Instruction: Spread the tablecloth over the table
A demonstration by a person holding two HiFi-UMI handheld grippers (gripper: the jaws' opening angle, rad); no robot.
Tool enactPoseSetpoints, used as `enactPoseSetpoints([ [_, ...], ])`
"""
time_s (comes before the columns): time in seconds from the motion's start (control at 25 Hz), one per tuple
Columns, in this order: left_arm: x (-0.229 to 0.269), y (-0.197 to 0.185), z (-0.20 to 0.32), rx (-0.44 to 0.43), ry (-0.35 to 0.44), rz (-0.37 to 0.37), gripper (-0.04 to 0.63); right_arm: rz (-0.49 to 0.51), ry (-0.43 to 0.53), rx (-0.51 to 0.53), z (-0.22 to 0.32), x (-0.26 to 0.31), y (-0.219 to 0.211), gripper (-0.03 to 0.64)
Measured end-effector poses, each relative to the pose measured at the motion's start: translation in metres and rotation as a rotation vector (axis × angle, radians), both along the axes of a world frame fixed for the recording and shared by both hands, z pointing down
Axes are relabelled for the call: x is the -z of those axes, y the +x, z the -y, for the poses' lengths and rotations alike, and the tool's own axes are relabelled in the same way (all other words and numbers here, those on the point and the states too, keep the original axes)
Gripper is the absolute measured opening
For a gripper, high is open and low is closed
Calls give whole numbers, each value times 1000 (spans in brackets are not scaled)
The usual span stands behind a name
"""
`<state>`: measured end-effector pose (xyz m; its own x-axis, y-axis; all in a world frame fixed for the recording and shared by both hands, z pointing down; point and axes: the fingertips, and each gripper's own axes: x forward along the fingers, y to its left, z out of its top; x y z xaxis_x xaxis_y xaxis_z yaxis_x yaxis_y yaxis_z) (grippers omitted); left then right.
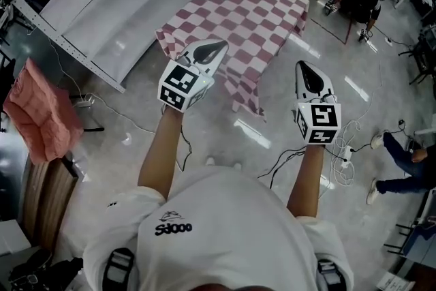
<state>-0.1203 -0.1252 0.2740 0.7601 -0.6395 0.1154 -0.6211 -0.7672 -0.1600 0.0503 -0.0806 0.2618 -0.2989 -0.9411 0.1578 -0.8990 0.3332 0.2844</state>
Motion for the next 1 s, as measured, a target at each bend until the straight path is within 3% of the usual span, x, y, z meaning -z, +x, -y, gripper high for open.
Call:
enactPoseSetpoints([
  [0.36, 29, 2, 0, 5, 76, 7, 31, -23, 24, 2, 6, 18, -3, 23],
  [1.0, 28, 17, 2, -22, 83, 20, 31, -56, 23, -1, 7, 22, 1, 21],
])
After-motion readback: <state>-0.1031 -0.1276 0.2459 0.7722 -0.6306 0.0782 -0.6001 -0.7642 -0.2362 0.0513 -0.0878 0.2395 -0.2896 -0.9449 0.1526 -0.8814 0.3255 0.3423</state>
